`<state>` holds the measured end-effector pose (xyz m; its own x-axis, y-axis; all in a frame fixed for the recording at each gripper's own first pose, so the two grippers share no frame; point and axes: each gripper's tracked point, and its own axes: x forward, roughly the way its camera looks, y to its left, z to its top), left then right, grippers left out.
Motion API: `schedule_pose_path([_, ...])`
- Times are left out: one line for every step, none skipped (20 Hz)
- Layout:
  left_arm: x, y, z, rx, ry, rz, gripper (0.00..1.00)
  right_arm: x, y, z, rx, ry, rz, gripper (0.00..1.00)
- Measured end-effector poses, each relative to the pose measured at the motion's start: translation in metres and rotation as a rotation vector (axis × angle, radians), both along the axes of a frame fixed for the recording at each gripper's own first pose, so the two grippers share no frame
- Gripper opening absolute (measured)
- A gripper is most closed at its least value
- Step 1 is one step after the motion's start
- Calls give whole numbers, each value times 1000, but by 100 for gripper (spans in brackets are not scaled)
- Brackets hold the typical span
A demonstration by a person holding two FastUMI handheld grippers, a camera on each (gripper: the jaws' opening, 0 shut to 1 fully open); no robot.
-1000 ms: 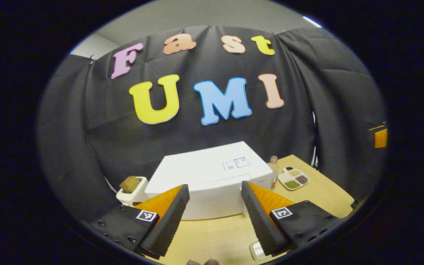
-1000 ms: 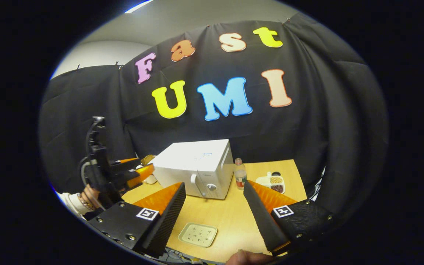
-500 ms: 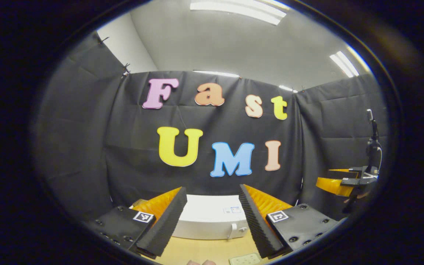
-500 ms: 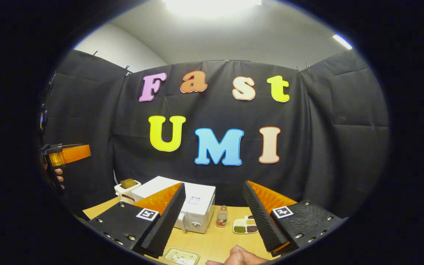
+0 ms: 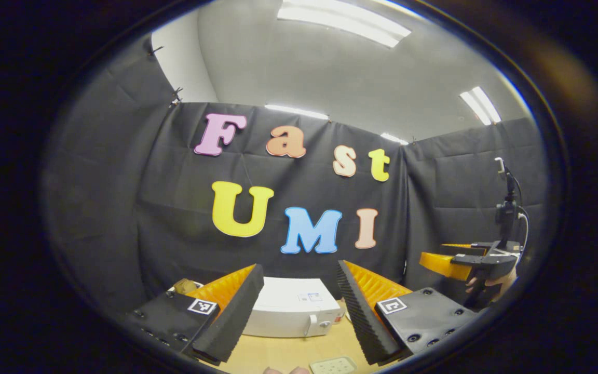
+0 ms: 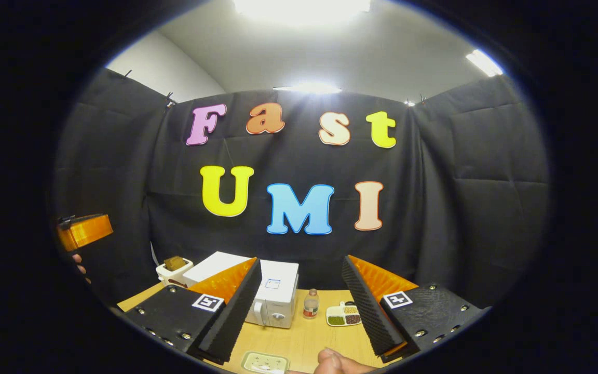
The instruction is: Open the microwave oven with the left hand, put the food in, and close the microwave oven.
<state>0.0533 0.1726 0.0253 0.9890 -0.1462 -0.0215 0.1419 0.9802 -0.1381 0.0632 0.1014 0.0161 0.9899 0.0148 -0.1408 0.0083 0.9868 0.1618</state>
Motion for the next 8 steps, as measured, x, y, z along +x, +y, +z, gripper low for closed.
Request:
schedule_pose_path([-4, 6, -5, -4, 11, 10, 93, 0, 6, -1, 7, 1, 14, 96])
schedule_pose_path([-4, 12, -7, -10, 18, 22, 96, 0, 7, 0, 9, -1, 23, 96])
schedule_pose_path([-5, 15, -7, -19, 20, 29, 99, 0, 7, 2, 6, -6, 27, 96])
schedule_pose_path([-7, 16, -5, -27, 18, 29, 96, 1, 6, 3, -2, -14, 22, 96])
schedule_pose_path([-7, 17, -4, -31, 11, 28, 94, 0, 6, 3, -9, -21, 17, 95])
schedule_pose_path([-7, 16, -3, -29, 8, 25, 93, 0, 7, 3, -15, -27, 18, 96])
schedule_pose_path([-9, 16, -2, -23, 2, 24, 93, -1, 9, 0, -18, -24, 22, 96])
schedule_pose_path([-9, 17, -2, -14, -7, 28, 94, -1, 10, -1, -19, -23, 29, 96])
